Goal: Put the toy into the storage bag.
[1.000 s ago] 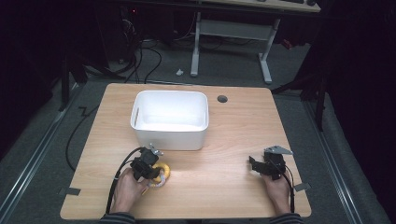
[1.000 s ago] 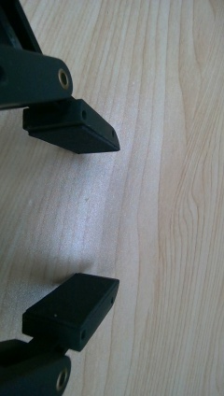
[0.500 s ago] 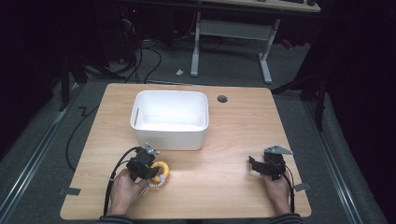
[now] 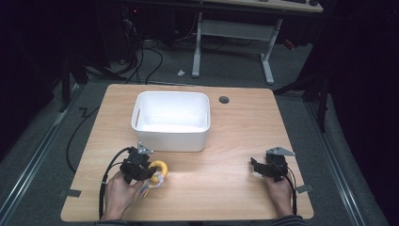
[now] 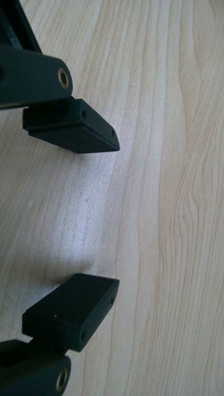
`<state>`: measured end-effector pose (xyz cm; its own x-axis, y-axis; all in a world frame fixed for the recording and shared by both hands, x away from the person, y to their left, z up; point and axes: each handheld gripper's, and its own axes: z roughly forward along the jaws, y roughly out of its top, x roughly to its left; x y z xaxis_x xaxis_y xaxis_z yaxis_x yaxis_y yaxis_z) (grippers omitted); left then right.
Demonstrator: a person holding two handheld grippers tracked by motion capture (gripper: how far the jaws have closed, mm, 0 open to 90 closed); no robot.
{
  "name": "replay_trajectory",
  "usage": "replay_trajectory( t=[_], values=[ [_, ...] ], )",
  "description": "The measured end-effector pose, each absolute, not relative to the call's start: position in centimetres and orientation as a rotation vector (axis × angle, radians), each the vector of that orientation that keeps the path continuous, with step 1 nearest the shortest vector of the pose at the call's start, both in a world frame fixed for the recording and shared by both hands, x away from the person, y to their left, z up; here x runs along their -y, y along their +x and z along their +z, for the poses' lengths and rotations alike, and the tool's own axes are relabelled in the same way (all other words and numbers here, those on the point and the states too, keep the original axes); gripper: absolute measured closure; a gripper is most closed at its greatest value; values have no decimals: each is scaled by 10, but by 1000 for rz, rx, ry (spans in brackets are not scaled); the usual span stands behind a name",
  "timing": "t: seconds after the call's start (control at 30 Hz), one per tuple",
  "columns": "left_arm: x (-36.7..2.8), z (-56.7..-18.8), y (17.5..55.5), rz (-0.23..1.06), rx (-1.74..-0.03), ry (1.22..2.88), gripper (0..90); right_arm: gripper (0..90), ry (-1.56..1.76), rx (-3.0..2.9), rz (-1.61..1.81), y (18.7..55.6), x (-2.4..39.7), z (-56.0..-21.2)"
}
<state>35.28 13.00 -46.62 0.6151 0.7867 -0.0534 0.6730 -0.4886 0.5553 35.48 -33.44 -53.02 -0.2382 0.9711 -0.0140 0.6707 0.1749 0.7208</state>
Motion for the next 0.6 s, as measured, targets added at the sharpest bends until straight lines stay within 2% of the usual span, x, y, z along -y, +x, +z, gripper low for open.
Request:
replay_trajectory(
  t=[0.6],
  values=[
    [-145, -440, 339, 326, -1158, 2241, 673, 291, 1543, -1978, 830, 355, 334, -530]
  ],
)
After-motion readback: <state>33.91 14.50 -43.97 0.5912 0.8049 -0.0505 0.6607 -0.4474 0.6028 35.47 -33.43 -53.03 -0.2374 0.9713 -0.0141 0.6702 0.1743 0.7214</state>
